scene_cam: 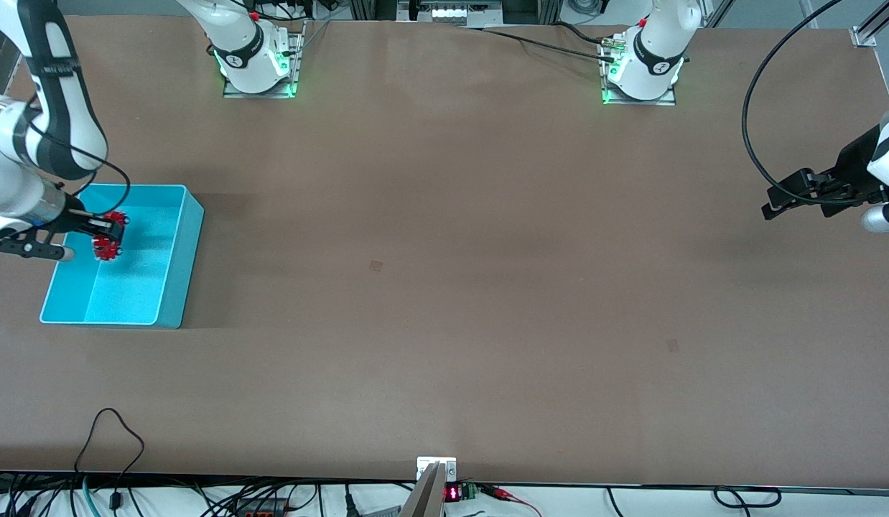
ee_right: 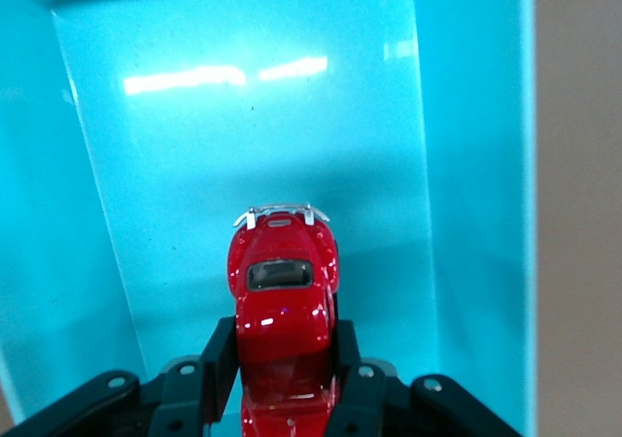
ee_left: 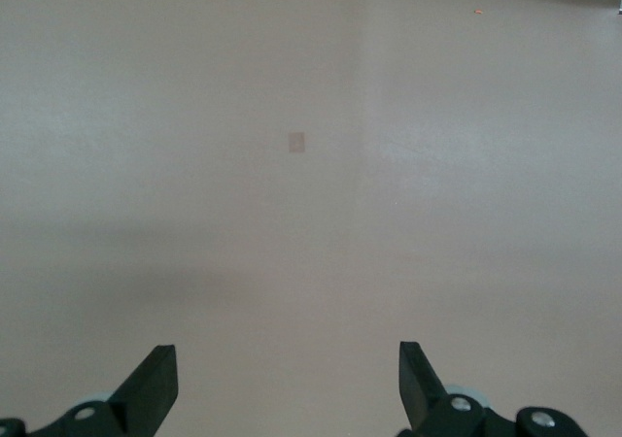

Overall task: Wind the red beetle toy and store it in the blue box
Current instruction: 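Lower the car into the cyan box and open the right gripper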

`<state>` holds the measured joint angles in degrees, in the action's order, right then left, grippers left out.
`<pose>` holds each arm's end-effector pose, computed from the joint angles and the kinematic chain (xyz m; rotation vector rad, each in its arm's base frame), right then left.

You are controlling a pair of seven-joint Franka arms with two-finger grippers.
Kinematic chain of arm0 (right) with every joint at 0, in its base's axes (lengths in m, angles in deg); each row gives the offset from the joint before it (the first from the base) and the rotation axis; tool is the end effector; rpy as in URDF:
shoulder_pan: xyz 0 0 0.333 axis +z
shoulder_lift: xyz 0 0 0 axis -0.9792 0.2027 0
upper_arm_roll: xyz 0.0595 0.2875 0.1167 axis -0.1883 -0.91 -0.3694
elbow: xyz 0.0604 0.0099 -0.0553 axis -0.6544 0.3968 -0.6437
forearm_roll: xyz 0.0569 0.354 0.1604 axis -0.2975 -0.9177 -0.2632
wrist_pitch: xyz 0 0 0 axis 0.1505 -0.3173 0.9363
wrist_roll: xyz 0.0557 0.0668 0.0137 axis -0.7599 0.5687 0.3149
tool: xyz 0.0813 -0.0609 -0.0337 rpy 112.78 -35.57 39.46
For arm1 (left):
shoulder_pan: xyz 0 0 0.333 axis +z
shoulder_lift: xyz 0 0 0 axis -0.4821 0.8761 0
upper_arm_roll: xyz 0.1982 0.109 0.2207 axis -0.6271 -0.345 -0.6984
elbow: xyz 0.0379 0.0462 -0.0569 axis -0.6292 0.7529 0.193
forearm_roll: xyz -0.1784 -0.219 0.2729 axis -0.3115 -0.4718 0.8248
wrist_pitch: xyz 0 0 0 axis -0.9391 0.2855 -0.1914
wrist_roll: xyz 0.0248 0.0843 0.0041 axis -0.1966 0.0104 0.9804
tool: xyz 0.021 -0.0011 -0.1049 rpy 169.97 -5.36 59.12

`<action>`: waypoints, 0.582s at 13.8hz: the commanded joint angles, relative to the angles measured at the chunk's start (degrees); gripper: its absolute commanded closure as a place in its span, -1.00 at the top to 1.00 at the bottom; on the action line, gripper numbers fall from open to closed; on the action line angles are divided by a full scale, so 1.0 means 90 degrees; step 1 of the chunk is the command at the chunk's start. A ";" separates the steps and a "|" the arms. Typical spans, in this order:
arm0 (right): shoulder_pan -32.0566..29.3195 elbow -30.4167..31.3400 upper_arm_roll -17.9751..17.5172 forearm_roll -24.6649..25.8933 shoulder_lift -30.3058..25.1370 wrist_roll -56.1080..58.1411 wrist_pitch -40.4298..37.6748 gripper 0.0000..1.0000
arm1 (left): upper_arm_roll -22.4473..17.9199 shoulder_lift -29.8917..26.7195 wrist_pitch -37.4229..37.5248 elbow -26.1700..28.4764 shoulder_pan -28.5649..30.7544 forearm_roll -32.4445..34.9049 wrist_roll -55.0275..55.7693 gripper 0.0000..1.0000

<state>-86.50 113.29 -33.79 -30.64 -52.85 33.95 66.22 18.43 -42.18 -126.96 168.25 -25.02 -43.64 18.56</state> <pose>0.5371 -0.1771 0.2781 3.0521 -0.2627 -0.1165 0.5835 0.0046 0.5936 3.0660 0.1409 0.0640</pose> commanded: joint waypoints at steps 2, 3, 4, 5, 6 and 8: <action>0.0050 -0.0064 -0.0004 -0.0298 0.0428 -0.0142 0.0075 -0.84 | -0.0006 -0.0040 -0.0050 -0.0005 -0.0041 0.0013 -0.0058 1.00; 0.0070 -0.0064 -0.0004 -0.0298 0.0516 -0.0142 0.0085 -0.81 | -0.0006 -0.0031 -0.0050 -0.0005 -0.0041 0.0013 -0.0058 1.00; 0.0070 -0.0054 -0.0004 -0.0298 0.0585 -0.0142 0.0124 -0.74 | -0.0006 -0.0040 -0.0108 -0.0005 -0.0041 0.0013 -0.0058 1.00; 0.0070 -0.0054 -0.0004 -0.0298 0.0653 -0.0142 0.0134 -0.53 | -0.0006 -0.0040 -0.0128 -0.0005 -0.0041 0.0013 -0.0058 1.00; 0.0070 -0.0054 -0.0004 -0.0298 0.0731 -0.0122 0.0134 -0.12 | -0.0006 -0.0040 -0.0128 -0.0005 -0.0041 0.0013 -0.0058 1.00; 0.0061 -0.0054 -0.0004 -0.0298 0.0800 -0.0054 0.0231 0.26 | -0.0006 -0.0040 -0.0138 -0.0005 -0.0041 0.0013 -0.0058 1.00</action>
<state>-86.19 113.23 -33.90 -32.22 -46.20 33.10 67.61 18.53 -42.18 -127.79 168.25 -25.06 -43.64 18.55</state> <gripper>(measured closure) 0.511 0.000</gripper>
